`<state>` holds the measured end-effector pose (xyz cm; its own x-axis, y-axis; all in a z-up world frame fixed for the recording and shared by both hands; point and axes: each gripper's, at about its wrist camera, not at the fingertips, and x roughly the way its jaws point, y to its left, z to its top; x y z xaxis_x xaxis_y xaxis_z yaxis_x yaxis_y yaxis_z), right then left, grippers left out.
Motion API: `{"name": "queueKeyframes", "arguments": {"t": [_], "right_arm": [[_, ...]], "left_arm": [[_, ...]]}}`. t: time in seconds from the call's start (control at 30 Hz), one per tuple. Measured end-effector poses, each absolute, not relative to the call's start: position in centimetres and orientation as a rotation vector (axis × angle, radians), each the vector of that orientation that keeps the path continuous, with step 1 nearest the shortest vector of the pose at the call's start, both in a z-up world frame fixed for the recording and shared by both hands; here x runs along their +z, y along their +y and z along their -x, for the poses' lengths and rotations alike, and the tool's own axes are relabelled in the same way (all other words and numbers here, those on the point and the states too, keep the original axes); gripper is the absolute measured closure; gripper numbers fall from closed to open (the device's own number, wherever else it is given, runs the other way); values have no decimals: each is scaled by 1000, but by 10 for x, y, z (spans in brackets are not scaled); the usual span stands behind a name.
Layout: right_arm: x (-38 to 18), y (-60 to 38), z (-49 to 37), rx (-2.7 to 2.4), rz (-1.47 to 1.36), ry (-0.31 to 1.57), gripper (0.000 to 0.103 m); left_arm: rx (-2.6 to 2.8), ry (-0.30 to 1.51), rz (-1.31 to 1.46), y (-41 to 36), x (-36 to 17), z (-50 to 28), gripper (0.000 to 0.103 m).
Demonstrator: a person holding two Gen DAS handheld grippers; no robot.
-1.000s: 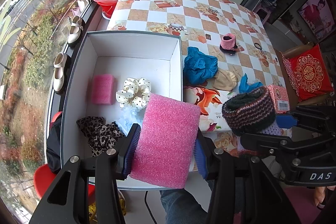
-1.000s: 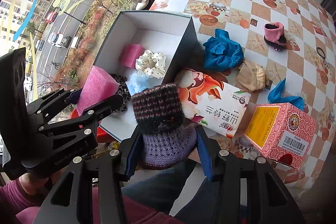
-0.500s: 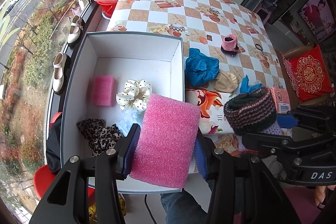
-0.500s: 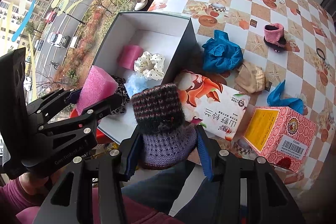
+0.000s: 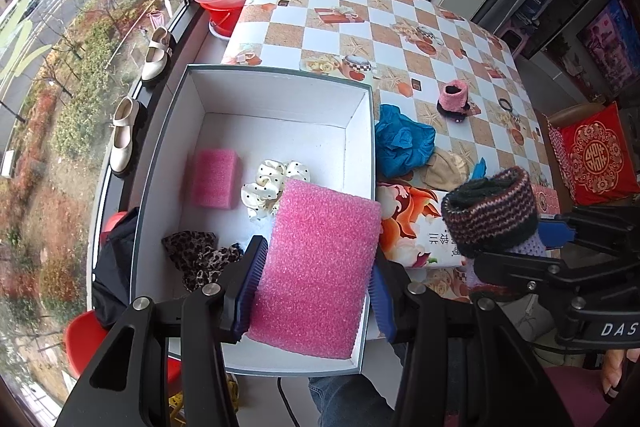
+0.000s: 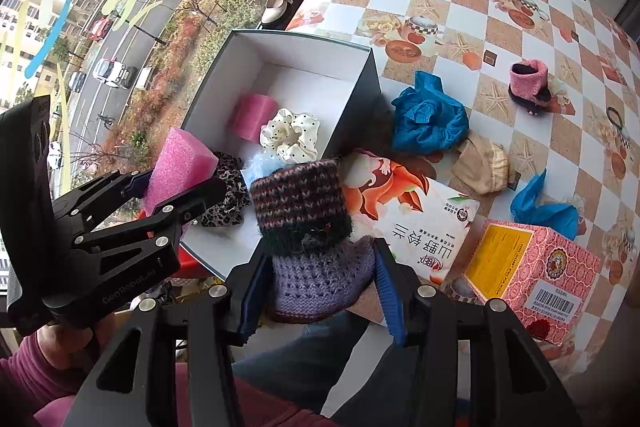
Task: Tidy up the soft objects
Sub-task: 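Hold the pink sponge and striped knit hat above the box with both tools, then open both tools to drop the sponge and knit hat into the box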
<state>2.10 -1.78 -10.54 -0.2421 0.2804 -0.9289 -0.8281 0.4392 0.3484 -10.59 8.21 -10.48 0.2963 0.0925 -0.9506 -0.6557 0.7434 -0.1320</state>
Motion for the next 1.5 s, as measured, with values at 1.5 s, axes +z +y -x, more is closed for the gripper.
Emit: {"name": "queueKeyframes", "arguments": {"t": [1.5], "right_arm": [[-112,112,-44,1193,576,1410,26]], "left_arm": [[684,1259,653,169,-145,92,18]]}}
